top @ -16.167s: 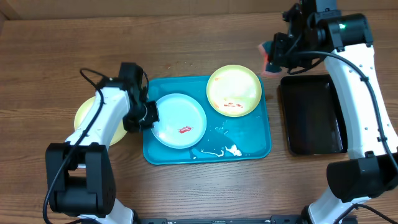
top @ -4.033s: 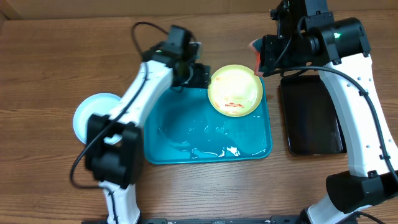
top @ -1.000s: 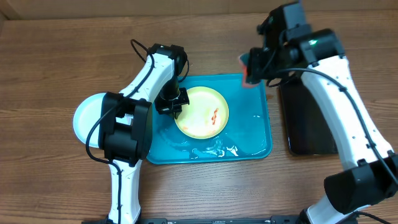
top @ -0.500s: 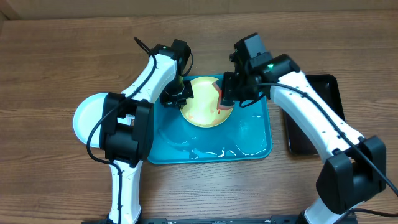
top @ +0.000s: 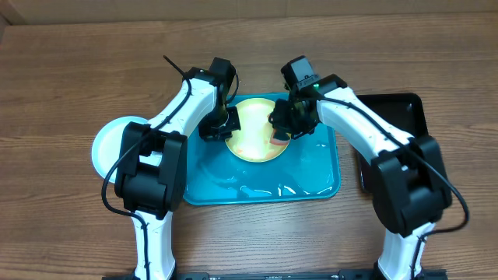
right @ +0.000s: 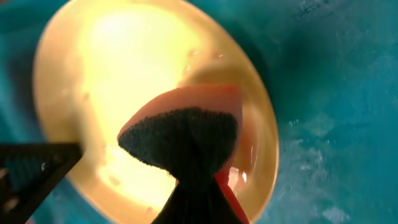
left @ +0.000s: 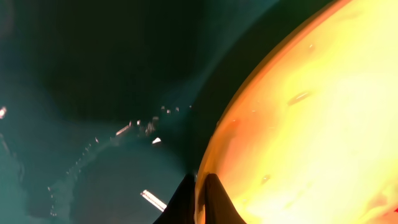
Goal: Clean dirty plates on tray and stack at the side
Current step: 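Scrub the yellow plate with the sponge while the left gripper holds it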
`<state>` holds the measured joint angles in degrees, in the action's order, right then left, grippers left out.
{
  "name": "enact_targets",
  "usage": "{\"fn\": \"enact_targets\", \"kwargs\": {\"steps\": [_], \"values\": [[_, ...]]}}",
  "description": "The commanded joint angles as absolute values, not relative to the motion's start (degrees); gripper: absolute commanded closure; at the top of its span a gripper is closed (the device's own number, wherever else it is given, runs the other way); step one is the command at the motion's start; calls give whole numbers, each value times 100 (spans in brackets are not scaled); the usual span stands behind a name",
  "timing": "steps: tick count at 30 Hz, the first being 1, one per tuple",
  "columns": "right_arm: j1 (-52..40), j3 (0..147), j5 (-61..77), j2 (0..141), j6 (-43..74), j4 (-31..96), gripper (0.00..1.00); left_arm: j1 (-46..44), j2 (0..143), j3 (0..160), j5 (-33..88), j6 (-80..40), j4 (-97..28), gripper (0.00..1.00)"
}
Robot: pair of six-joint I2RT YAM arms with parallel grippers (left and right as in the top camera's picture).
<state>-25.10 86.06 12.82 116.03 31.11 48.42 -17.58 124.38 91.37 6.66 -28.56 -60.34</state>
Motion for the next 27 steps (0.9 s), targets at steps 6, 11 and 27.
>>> {"fn": "enact_targets", "kwargs": {"steps": [6, 11, 27], "values": [[-2272, 8582, 1142, 12046, 3155, 4648, 96, -1776, 12954, 8678, 836, -2681, -6346, 96], [-2279, 8582, 1286, 12254, 3157, 4624, 96, -1776, 12954, 8676, 1251, -2143, -6361, 96], [-2687, 8582, 3129, 12744, 3109, 4355, 96, -1756, 12954, 8676, 1931, -1927, -6222, 96]]}}
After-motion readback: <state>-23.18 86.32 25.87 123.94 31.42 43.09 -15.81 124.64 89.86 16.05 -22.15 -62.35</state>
